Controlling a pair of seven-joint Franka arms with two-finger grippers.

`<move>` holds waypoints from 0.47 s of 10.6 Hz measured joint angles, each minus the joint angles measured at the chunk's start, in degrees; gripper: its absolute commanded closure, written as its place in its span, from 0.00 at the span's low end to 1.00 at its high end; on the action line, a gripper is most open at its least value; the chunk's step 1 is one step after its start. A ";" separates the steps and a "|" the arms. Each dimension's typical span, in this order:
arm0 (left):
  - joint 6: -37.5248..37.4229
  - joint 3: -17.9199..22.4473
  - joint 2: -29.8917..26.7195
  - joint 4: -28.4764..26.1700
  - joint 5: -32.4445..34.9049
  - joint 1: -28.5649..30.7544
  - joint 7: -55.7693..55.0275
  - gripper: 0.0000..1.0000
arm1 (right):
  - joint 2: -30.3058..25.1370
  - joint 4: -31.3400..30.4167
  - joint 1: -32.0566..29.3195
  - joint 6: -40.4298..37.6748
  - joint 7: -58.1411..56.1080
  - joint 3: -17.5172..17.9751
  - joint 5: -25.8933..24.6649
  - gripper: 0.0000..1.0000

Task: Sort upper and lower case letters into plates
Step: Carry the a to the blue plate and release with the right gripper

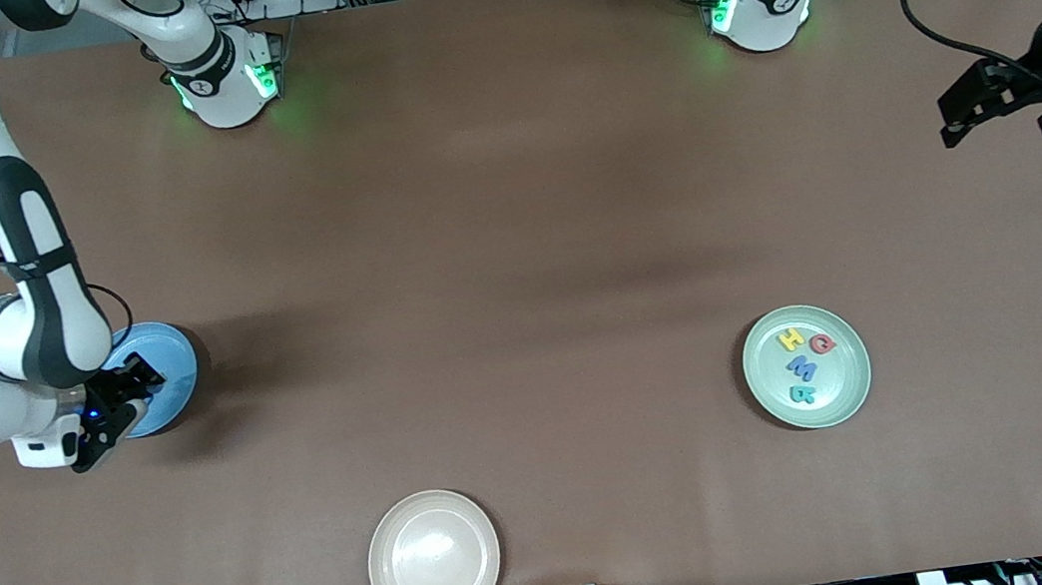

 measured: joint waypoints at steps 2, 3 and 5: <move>0.00 -0.10 -0.02 0.00 0.00 0.18 0.00 0.00 | -0.01 0.02 -0.05 -0.28 0.02 0.22 0.00 0.00; 0.00 -0.08 -0.06 0.00 0.00 0.31 0.00 0.00 | -0.09 0.10 0.08 -0.37 0.40 0.37 0.01 0.00; 0.00 -0.06 -0.15 0.00 0.00 0.39 0.00 0.00 | -1.15 0.37 0.48 -2.14 6.24 0.68 0.07 0.00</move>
